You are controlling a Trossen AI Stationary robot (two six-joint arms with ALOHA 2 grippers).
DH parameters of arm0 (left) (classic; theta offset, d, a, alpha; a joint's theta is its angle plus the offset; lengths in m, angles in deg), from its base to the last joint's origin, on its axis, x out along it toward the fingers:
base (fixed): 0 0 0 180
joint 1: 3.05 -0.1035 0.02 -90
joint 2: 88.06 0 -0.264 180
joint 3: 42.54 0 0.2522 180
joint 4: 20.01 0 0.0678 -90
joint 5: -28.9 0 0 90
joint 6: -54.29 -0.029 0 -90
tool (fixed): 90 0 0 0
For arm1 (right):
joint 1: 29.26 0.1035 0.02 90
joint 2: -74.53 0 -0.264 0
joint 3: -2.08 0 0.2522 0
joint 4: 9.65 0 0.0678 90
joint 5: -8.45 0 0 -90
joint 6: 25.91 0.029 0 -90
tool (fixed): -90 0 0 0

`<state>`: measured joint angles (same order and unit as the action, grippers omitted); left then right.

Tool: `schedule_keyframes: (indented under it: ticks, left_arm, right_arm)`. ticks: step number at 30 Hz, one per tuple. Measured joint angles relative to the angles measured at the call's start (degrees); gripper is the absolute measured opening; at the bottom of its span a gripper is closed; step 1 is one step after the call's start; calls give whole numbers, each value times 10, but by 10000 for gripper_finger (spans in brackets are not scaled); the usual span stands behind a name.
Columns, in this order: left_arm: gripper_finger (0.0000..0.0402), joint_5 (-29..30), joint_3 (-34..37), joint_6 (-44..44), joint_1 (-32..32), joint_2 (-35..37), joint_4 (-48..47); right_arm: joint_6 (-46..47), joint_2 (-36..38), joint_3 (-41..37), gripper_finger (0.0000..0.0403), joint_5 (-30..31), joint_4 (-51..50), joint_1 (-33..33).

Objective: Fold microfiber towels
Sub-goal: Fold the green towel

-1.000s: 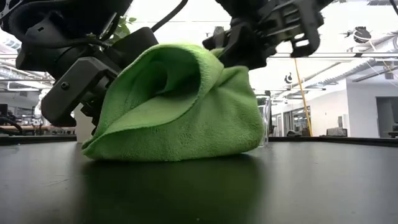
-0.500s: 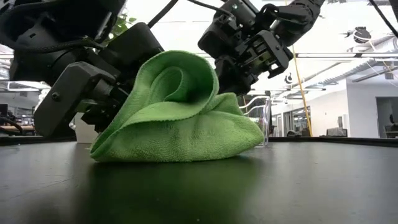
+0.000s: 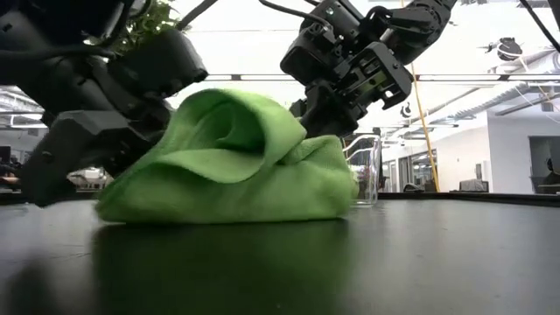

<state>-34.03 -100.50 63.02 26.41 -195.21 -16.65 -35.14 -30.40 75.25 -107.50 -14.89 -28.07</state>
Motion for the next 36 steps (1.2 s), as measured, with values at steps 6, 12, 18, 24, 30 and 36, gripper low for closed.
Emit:
schedule_keyframes:
  ticks: [6,12,18,24,30,36]
  left_arm:
    - [126,-6,-1,18,2,37,-50]
    - [111,-69,-2,41,-24,23,-46]
    - [83,-130,-4,48,-40,-18,37]
    - [58,-151,-4,37,-46,-72,142]
    - [49,-152,-4,34,-47,-88,182]
    - [49,-151,-4,37,-47,-89,180]
  right_arm:
    - [4,0,0,5,-11,-3,0]
    - [-2,5,-1,38,-11,41,0]
    - [2,21,0,74,-12,54,0]
    - [58,25,0,99,-35,72,-3]
    - [70,25,0,115,-43,89,-8]
    - [68,54,-1,116,-42,112,-12]
